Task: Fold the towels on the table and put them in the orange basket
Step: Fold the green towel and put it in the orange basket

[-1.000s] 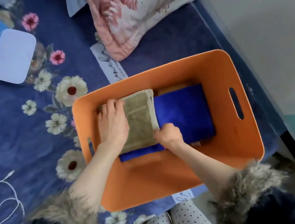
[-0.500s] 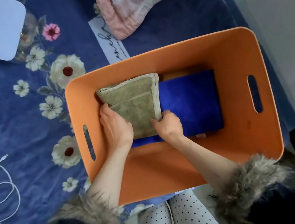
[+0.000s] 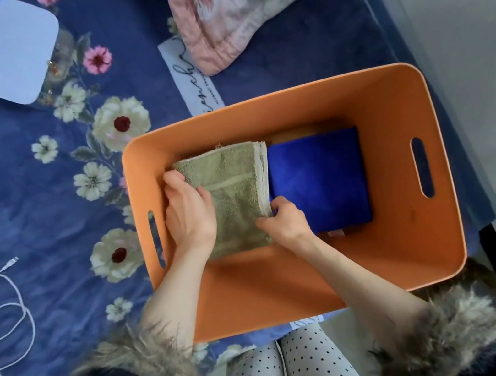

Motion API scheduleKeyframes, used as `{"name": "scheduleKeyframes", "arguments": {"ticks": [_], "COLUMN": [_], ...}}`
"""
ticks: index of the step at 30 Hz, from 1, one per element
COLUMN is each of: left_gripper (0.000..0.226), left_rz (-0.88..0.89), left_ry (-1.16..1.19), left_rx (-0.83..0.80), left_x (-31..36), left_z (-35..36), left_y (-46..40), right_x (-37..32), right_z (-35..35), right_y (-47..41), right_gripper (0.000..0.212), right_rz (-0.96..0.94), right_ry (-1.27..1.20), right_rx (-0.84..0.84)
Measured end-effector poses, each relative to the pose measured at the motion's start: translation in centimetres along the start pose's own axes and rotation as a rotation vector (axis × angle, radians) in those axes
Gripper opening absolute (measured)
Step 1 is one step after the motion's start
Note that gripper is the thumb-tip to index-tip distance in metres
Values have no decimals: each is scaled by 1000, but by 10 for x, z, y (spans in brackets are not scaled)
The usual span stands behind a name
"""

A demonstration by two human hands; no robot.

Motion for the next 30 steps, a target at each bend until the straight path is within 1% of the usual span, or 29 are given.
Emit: {"name": "scheduleKeyframes", "arguments": {"ticks": [2, 5, 6, 8, 10, 12, 14, 16, 20, 24, 27, 30], "left_gripper": [27, 32, 37, 51, 68, 90, 105, 112, 112, 105, 89, 72], "left_rz": [-7, -37, -14, 94, 228, 336, 394, 390, 346, 352, 459, 569], "left_ry": [-36, 5, 16, -1, -88, -255, -378, -417, -459, -459, -400, -229], "left_rx": [-7, -59, -82, -133, -257, -449, -577, -640, -702, -719, -655, -611], "left_x": [-2, -5, -6, -3, -1, -4, -4, -2, 2, 6, 22, 47], "left_z": [-1, 9, 15, 25, 39, 57, 73, 85, 94, 74, 39, 1], "left_y": [6, 2, -1, -2, 5, 17, 22, 17, 9, 19, 39, 68], "right_x": [0, 1, 2, 4, 6, 9, 14, 17, 15, 10, 4, -1], "right_z": [2, 4, 4, 4, 3, 4, 4, 2, -13, -36, -53, -74], "right_y": [2, -1, -3, -8, -10, -8, -7, -9, -7, 16, 52, 103], "right_gripper": [21, 25, 29, 33, 36, 40, 44, 49, 58, 58, 54, 53], "right_rz": [3, 16, 27, 46, 49, 37, 10, -8, -36, -84, -146, -265], "right_ry": [23, 62, 74, 89, 101, 135, 234, 318, 287, 283, 271, 298], "right_rx": [-5, -26, -31, -25, -14, -13, -18, -38, -75, 13, 106, 234]}}
Point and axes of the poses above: each hand's wrist, its own y-axis away from the middle knuckle, its own z-axis out of the palm, x = y × z, the point moved 6 cm from there along -y, towards the middle knuckle
